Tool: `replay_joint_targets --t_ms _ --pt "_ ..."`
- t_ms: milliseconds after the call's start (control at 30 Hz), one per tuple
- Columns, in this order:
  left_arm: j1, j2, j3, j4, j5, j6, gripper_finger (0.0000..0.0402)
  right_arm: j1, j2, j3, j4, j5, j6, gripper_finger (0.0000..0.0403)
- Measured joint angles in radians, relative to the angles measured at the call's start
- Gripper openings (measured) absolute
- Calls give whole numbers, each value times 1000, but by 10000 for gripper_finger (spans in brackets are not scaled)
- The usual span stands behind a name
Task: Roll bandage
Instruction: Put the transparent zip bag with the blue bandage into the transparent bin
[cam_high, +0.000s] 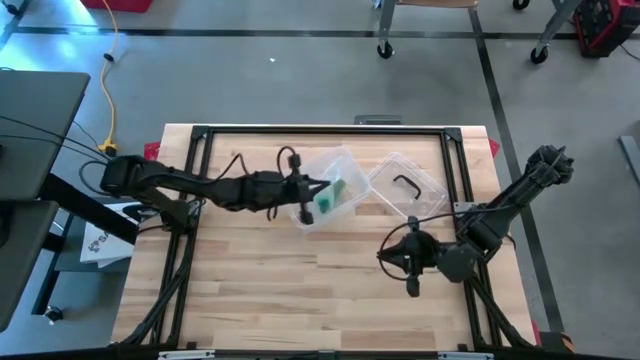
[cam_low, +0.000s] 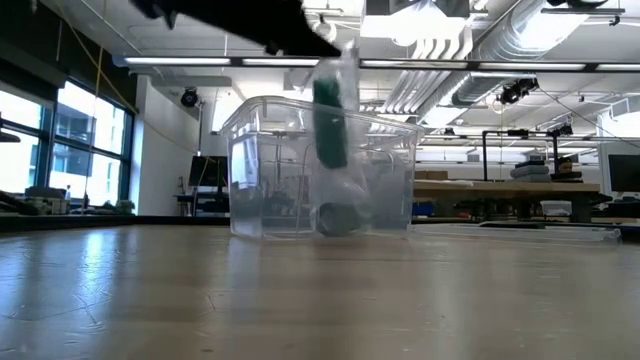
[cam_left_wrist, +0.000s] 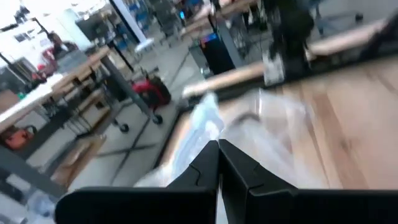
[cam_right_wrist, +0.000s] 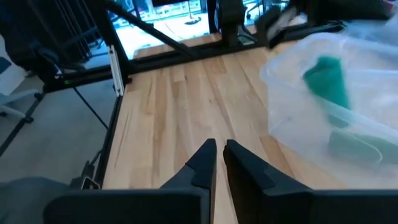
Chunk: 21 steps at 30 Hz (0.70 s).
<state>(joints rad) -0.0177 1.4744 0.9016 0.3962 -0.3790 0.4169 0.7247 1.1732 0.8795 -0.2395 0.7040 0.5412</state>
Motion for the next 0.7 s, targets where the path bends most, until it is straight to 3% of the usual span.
replay_joint_targets --t_ms 167,500,700 --pt "1 -9 -107 22 52 50 30 -13 0 0 32 1 -26 28" --pt "5 -79 -114 91 81 -9 190 -57 0 0 34 -2 -52 28" --pt "5 -82 -111 14 139 -99 209 -61 0 0 34 -4 -52 28"
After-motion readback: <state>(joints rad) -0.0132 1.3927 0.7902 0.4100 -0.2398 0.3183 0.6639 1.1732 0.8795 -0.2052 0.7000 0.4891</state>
